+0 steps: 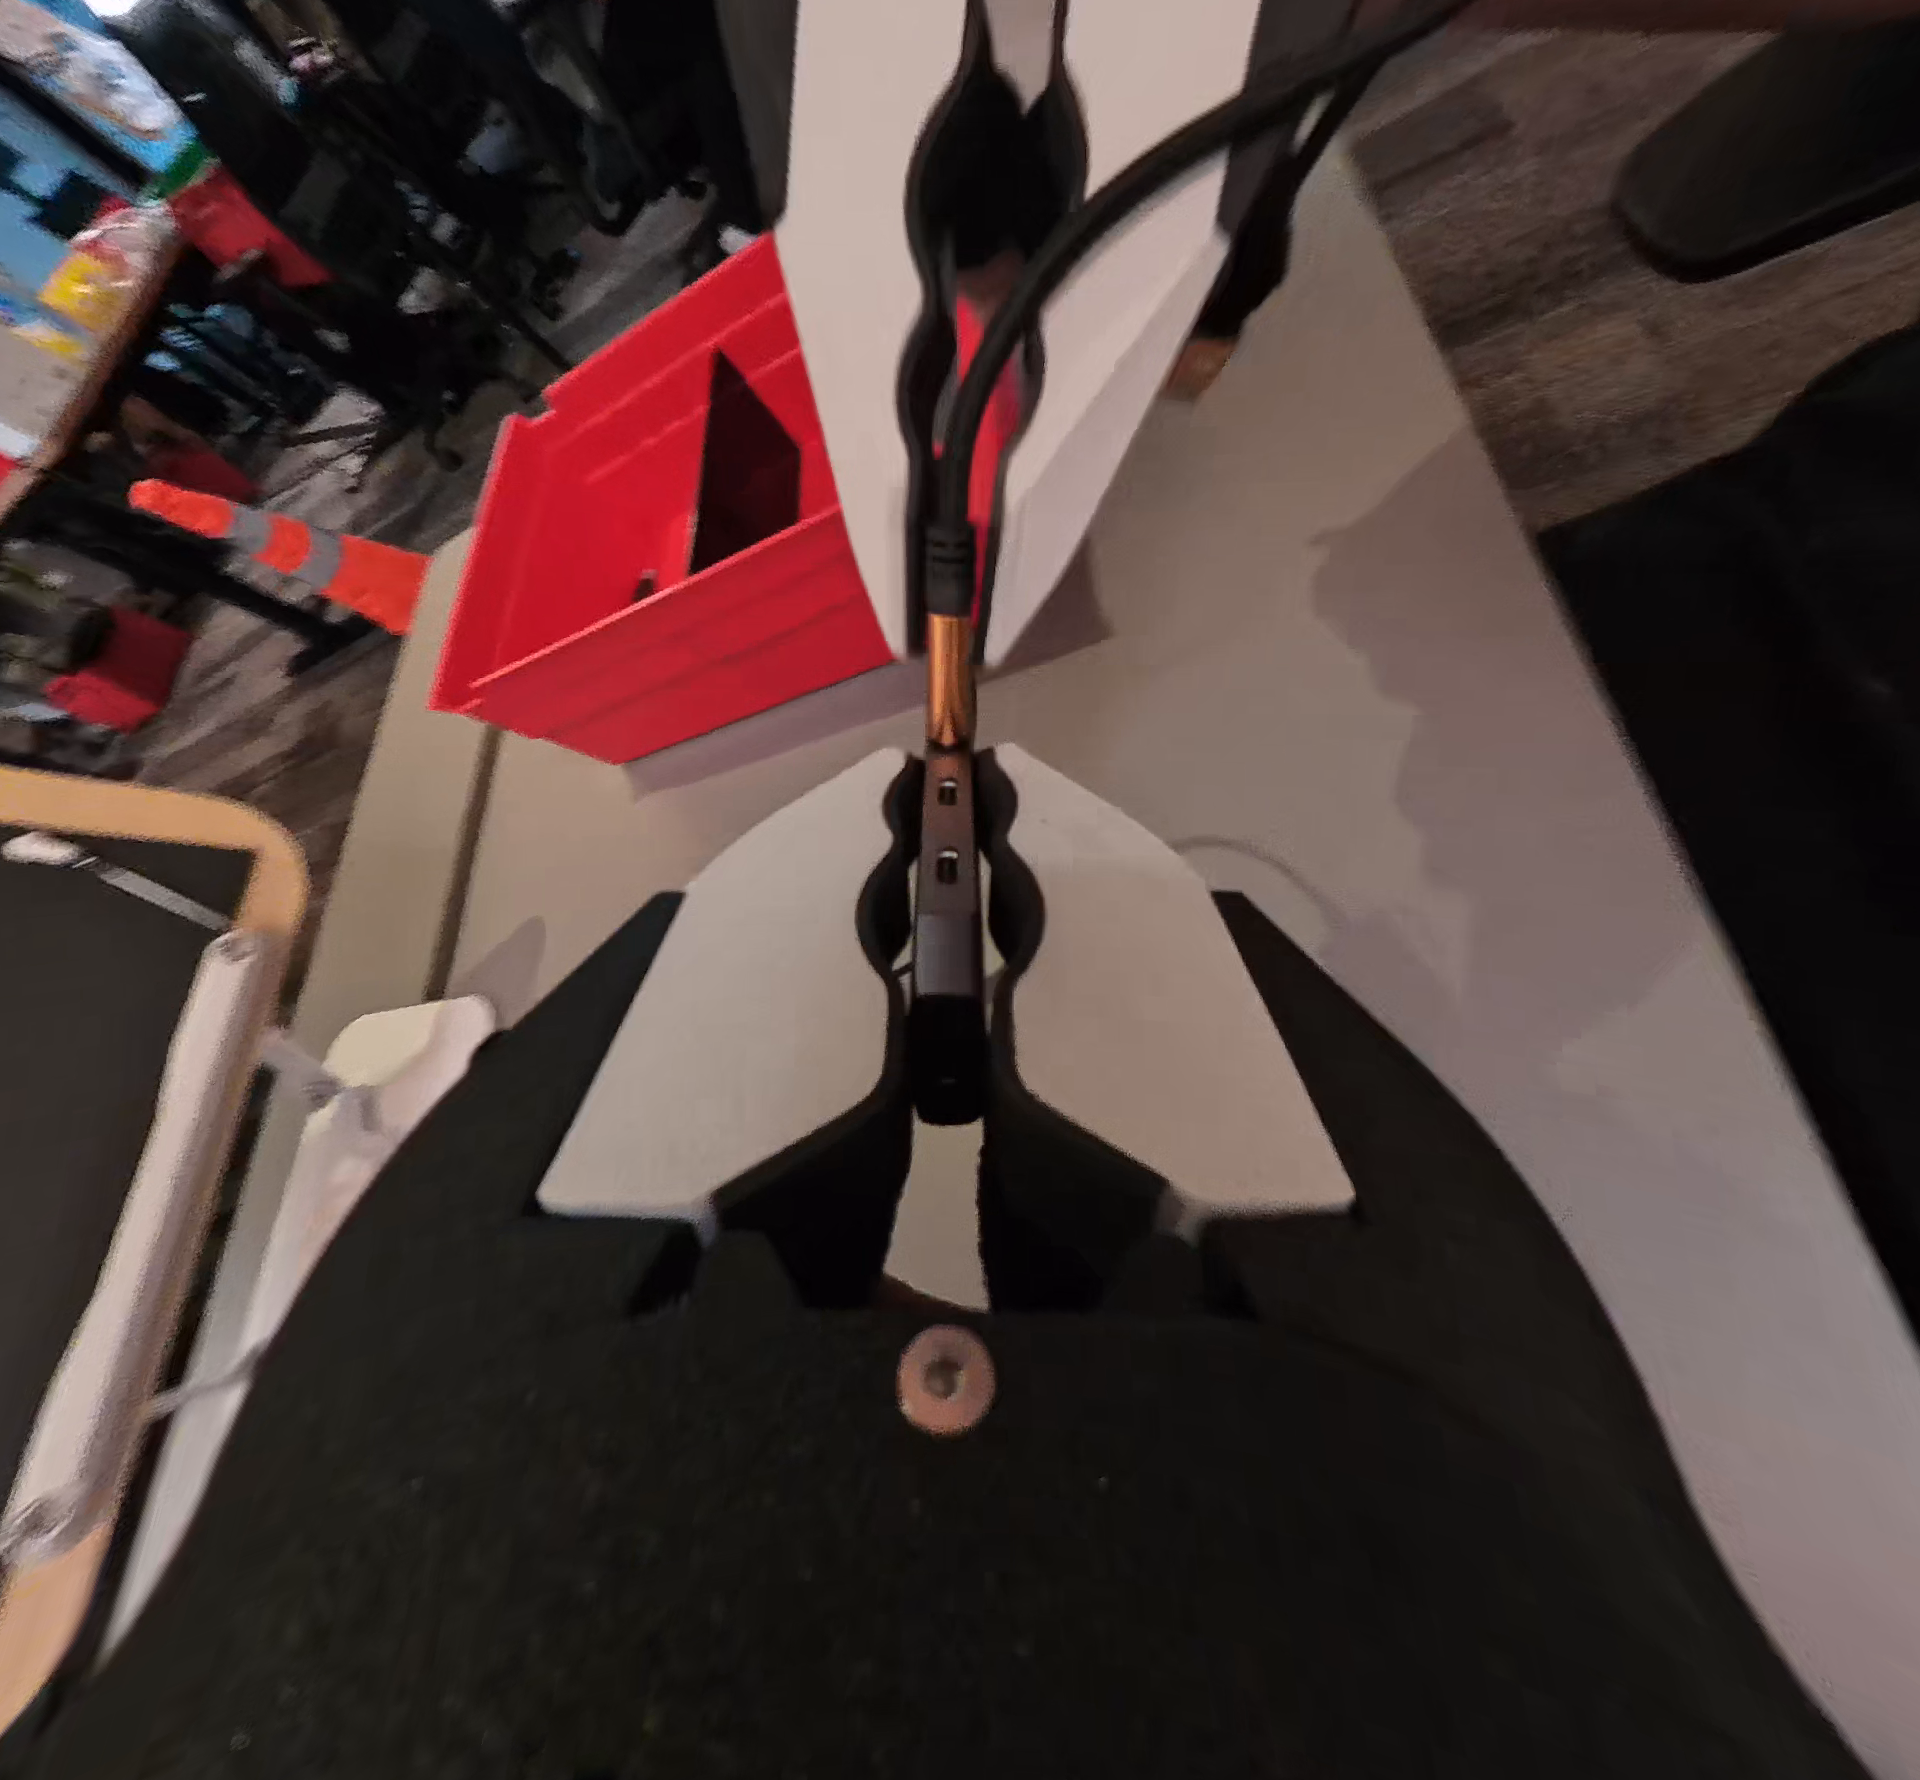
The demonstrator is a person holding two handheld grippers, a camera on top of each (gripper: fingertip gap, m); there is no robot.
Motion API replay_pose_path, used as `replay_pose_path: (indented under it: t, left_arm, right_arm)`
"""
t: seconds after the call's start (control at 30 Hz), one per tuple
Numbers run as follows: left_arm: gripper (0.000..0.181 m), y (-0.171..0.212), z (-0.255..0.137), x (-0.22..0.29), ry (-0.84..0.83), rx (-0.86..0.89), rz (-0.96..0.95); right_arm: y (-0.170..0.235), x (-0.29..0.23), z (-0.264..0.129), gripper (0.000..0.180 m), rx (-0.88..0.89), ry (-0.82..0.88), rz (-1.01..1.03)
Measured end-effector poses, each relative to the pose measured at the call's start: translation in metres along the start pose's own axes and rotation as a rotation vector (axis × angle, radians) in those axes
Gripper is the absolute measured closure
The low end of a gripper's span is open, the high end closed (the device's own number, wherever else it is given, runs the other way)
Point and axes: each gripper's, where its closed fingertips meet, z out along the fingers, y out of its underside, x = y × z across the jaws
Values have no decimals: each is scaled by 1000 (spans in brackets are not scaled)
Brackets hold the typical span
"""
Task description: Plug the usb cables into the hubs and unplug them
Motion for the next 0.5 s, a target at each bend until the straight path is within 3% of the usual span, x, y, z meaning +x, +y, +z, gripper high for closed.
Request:
replay_pose_path:
  t: [0.03,0.1,0.17,0.23,0.3,0.4,0.5]
  left_arm:
    - [171,5,-2,-10,-74,-30,16]
    - [171,18,-10,-32,-260,-104,32]
    - [171,35,-21,-43,-457,-179,28]
    - [171,56,-32,-39,-622,-270,57]
    - [171,73,-35,-24,-713,-321,91]
    - [171,79,-34,-5,-773,-327,109]
    - [171,67,-35,0,-823,-286,113]
  right_arm:
    - [2,7,-4,162,-5,24,41]
    - [13,34,-14,155,-64,174,101]
    - [26,78,-44,155,-151,461,157]
    - [14,86,-67,153,-112,552,218]
    - [-16,36,-50,171,30,279,280]
    - [-14,-60,9,165,6,-156,397]
    - [34,-67,63,152,-86,-42,451]
